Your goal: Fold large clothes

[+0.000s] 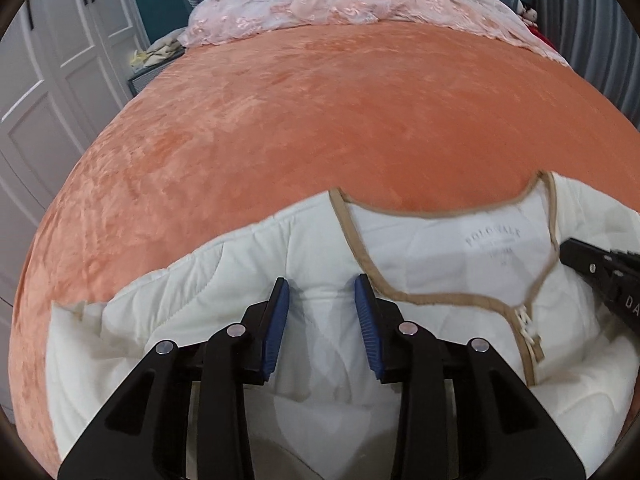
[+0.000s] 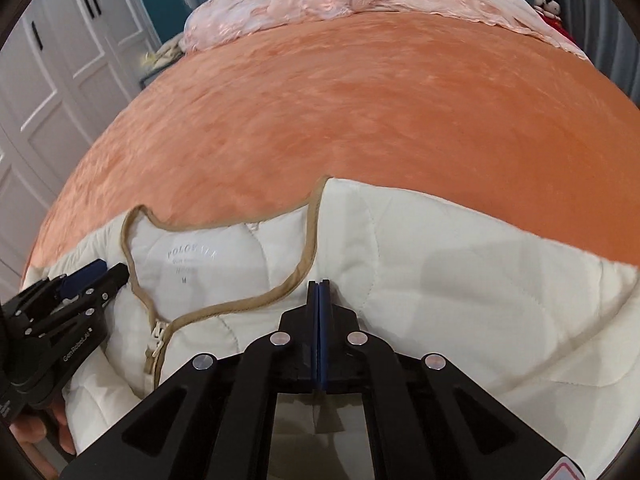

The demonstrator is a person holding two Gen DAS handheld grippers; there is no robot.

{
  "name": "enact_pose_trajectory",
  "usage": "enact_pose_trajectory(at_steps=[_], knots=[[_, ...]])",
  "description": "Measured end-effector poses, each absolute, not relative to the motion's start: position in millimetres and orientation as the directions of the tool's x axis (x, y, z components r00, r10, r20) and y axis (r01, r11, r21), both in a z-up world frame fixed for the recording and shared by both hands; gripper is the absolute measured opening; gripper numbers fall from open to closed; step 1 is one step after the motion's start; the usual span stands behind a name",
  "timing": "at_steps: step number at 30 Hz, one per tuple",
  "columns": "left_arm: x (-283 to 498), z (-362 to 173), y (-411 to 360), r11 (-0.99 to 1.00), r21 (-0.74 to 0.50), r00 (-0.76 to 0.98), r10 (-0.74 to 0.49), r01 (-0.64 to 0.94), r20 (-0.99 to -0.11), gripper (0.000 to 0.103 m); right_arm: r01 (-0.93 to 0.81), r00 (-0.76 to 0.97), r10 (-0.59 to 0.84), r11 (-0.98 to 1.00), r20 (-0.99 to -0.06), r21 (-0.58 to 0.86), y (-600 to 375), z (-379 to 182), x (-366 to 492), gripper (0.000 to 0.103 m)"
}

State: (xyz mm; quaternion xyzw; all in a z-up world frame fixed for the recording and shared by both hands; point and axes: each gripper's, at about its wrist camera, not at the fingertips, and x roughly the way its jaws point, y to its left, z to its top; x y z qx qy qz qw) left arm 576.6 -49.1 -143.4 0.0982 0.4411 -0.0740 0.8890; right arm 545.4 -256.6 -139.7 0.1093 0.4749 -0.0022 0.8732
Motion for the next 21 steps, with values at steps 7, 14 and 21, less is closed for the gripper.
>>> enact_pose_trajectory(at_steps=[7, 14, 21], knots=[[572, -150, -50, 0.973, 0.121, 0.648, -0.037, 0.198, -0.76, 0.036, 0.117, 0.586, 0.092, 0.974, -0.805, 0.196, -257, -143, 542, 0.0], [569, -152, -45, 0.98, 0.131, 0.684, -0.005, 0.147, -0.729, 0.054, 0.119, 0.608, 0.07, 0.977, -0.791, 0.178, -254, -145, 543, 0.0], [558, -139, -24, 0.991, 0.131, 0.681, 0.087, 0.014, -0.727, 0.09, 0.197, 0.665, -0.032, 0.971, -0.747, 0.134, -259, -127, 522, 0.0]])
